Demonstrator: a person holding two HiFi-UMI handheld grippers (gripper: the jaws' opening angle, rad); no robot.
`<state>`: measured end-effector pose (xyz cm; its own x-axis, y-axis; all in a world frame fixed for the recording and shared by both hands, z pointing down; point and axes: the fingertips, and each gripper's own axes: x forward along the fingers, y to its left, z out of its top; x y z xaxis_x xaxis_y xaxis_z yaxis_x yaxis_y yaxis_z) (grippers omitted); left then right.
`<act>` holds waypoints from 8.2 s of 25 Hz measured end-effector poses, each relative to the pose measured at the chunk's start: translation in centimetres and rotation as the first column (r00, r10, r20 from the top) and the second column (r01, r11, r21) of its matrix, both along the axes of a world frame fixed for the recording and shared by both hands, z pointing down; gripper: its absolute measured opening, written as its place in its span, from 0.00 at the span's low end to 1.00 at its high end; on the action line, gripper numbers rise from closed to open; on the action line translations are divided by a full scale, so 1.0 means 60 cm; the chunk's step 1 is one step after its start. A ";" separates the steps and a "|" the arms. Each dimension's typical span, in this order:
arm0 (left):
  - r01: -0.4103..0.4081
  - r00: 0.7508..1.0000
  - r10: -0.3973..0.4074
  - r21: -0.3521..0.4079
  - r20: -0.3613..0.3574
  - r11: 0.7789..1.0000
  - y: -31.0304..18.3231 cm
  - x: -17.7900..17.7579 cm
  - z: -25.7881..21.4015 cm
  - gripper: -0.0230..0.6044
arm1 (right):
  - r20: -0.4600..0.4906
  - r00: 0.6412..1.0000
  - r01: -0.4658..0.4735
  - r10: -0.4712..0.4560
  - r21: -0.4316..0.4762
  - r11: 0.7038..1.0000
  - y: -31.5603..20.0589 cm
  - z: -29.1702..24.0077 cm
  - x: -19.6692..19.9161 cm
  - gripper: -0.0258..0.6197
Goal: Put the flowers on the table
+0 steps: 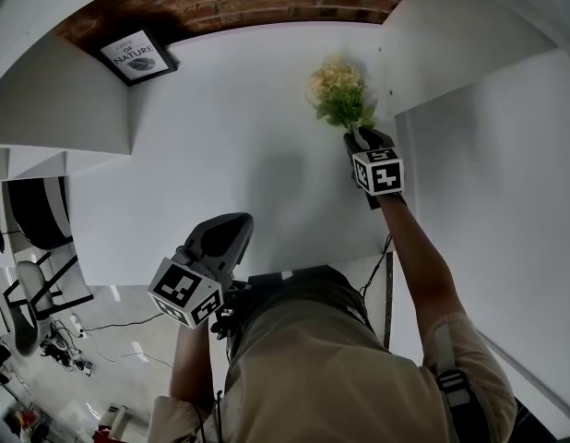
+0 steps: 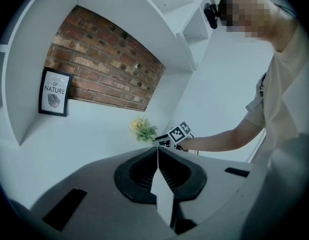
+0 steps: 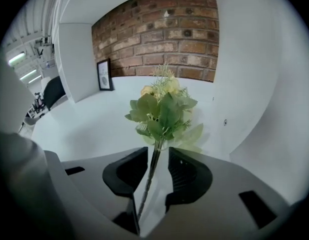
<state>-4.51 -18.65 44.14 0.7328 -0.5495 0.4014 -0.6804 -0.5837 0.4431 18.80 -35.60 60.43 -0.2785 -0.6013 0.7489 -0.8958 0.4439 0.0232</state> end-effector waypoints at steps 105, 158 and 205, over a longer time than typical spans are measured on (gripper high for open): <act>0.024 0.997 -0.023 -0.003 0.079 1.000 0.007 -0.018 0.018 0.06 | 0.014 0.969 -0.244 0.246 -0.068 0.967 -0.157 0.004 0.079 0.11; -0.097 0.993 0.111 0.262 -0.037 0.960 0.033 0.071 -0.147 0.05 | 0.474 0.545 0.623 -0.691 0.323 0.713 0.217 -0.389 -0.305 0.07; 0.103 0.994 -0.080 0.349 -0.081 0.931 0.212 -0.100 -0.173 0.05 | 0.436 0.573 0.604 -0.694 0.348 0.717 0.428 -0.413 -0.431 0.07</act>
<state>-10.52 -5.95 33.74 0.6902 -0.7129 0.1237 -0.7154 -0.6466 0.2648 -7.03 -9.95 35.64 -0.9376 -0.1901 0.2913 -0.2582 0.9415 -0.2167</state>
